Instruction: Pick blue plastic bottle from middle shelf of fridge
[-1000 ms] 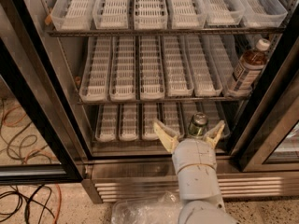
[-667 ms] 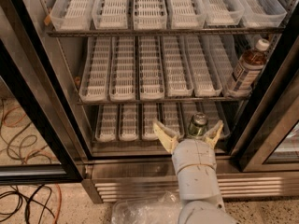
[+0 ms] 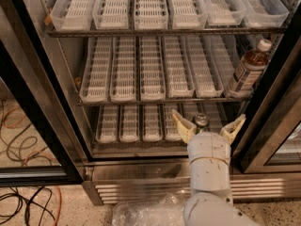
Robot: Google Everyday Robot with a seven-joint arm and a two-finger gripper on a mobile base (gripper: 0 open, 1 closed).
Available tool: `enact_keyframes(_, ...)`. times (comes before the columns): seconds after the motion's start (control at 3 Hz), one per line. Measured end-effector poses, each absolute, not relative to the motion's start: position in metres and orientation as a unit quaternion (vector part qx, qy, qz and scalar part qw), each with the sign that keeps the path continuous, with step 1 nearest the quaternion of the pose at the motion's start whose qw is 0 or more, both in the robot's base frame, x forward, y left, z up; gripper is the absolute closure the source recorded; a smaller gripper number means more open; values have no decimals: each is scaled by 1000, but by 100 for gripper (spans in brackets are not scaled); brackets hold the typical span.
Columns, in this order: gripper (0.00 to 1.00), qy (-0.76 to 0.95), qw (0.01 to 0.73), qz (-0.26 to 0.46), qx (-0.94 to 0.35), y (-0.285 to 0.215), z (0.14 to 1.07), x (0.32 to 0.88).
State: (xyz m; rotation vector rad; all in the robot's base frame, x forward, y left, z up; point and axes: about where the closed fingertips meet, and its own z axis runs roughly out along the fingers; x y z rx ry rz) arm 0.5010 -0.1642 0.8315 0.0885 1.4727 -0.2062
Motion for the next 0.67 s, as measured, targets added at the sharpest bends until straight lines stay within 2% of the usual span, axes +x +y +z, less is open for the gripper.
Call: enact_keyframes(0.67,0,611,778,-131,64,-203,830,508)
